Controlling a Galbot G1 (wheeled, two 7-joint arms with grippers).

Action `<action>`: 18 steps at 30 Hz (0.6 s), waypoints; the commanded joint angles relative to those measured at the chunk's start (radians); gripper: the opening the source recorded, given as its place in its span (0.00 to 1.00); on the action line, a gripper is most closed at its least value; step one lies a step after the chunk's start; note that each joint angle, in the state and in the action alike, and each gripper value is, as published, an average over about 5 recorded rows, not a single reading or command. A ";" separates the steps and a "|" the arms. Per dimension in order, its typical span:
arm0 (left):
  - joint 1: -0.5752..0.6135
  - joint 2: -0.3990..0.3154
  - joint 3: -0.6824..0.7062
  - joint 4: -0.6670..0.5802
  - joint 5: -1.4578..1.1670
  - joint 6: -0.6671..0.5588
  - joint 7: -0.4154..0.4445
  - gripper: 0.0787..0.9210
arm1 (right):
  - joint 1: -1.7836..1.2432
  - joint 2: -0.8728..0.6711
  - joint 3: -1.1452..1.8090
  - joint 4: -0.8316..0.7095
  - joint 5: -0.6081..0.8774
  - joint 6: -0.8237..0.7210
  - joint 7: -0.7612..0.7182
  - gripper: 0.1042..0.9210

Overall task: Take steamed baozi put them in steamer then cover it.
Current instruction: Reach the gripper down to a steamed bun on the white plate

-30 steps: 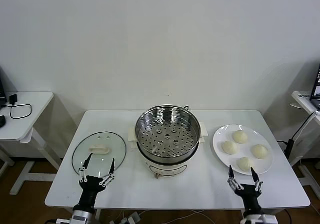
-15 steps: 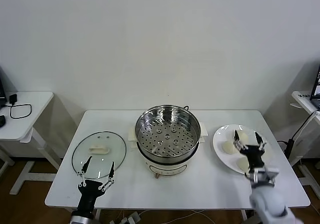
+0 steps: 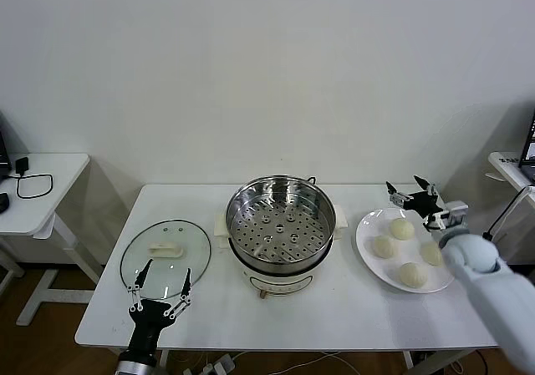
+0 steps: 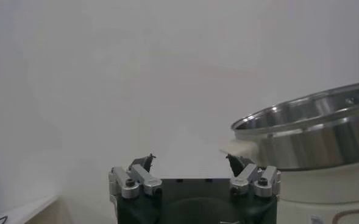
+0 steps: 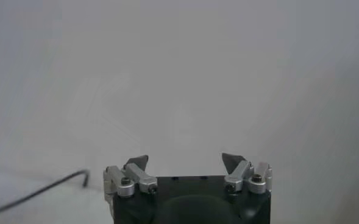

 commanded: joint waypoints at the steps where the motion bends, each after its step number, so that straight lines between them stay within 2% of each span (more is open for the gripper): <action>1: 0.003 -0.004 -0.001 -0.003 -0.001 0.003 -0.002 0.88 | 0.485 -0.059 -0.396 -0.377 -0.318 0.022 -0.727 0.88; 8: 0.000 -0.007 -0.003 -0.002 -0.004 0.007 -0.005 0.88 | 0.587 0.046 -0.420 -0.511 -0.644 0.109 -0.912 0.88; 18: 0.001 -0.008 -0.004 -0.005 -0.007 0.013 -0.009 0.88 | 0.626 0.207 -0.413 -0.645 -0.953 0.195 -0.934 0.88</action>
